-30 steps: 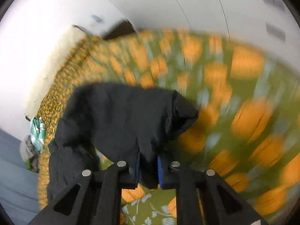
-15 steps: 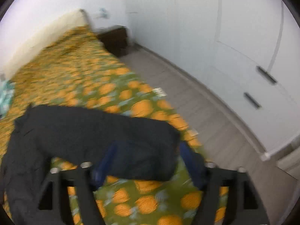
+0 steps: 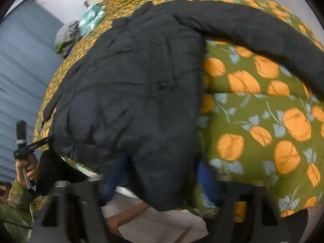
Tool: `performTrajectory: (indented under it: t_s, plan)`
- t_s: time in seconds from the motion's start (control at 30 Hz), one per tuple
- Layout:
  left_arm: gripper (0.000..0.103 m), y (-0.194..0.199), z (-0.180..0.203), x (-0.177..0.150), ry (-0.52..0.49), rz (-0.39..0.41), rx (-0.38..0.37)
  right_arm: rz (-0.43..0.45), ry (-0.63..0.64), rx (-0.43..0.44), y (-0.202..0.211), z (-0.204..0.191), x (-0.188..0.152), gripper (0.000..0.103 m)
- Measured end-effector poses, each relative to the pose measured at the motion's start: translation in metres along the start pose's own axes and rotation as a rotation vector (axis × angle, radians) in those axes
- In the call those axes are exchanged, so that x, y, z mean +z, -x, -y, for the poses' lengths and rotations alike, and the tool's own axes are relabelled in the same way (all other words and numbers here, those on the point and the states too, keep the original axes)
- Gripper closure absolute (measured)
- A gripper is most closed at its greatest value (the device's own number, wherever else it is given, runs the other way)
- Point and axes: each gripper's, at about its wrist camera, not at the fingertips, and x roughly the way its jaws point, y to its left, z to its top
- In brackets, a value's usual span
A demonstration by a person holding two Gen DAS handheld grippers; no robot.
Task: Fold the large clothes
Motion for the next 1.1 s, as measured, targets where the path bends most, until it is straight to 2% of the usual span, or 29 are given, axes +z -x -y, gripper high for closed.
performTrajectory:
  t_s: [0.1,0.2,0.23,0.37,0.43,0.47,0.5,0.53,0.6,0.63,0.73,0.8,0.87,0.93,0.97,1.0,1.03,1.1]
  plan:
    - [0.093,0.029,0.002,-0.003,-0.037,0.038,-0.018,0.032,0.032,-0.004,0.031,-0.014,0.008,0.084]
    - [0.093,0.050,0.004,-0.012,-0.115,0.035,0.025,0.030,0.095,-0.014,0.066,-0.030,-0.006,0.084]
    - [0.093,0.049,0.005,-0.016,-0.132,0.026,0.039,0.014,0.100,-0.013,0.067,-0.034,-0.012,0.084]
    - [0.090,0.022,0.005,-0.030,-0.167,-0.024,0.095,-0.048,0.058,-0.052,0.027,-0.035,-0.040,0.084]
    - [0.083,0.017,0.012,-0.030,-0.174,-0.018,0.122,-0.040,0.004,-0.063,0.008,-0.028,-0.049,0.078]
    - [0.080,0.022,0.016,-0.028,-0.181,-0.002,0.137,-0.037,-0.011,-0.071,0.007,-0.025,-0.050,0.069]
    - [0.064,0.029,0.018,-0.027,-0.185,0.015,0.141,-0.035,-0.022,-0.082,0.008,-0.022,-0.050,0.058]
    - [0.040,0.038,0.019,-0.026,-0.187,0.039,0.141,-0.020,-0.025,-0.086,0.017,-0.021,-0.050,0.053]
    - [0.017,0.068,0.020,-0.025,-0.180,0.145,0.148,0.021,-0.022,-0.082,0.034,-0.020,-0.051,0.041]
    - [0.009,0.081,0.020,-0.023,-0.174,0.192,0.148,0.054,-0.020,-0.102,0.049,-0.019,-0.049,0.041]
    - [0.006,0.116,0.023,-0.011,-0.146,0.328,0.142,0.156,0.011,-0.197,0.083,-0.019,-0.039,0.041]
    - [0.003,0.130,0.031,0.008,-0.143,0.416,0.158,0.271,0.047,-0.273,0.112,-0.021,-0.027,0.040]
    - [0.002,0.142,0.038,0.025,-0.147,0.495,0.195,0.424,0.054,-0.343,0.143,-0.019,-0.015,0.040]
    - [0.001,0.148,0.047,0.042,-0.157,0.526,0.210,0.596,0.007,-0.373,0.178,-0.007,-0.007,0.040]
    - [0.001,0.151,0.048,0.050,-0.164,0.527,0.201,0.652,-0.012,-0.370,0.188,-0.005,-0.004,0.037]
    - [0.001,0.153,0.053,0.054,-0.166,0.535,0.182,0.720,-0.041,-0.346,0.204,0.009,-0.001,0.024]
    - [0.001,0.155,0.057,0.055,-0.161,0.548,0.162,0.743,-0.074,-0.336,0.214,0.020,0.005,0.020]
    - [0.001,0.158,0.067,0.053,-0.127,0.568,0.107,0.762,-0.137,-0.361,0.230,0.042,0.015,0.020]
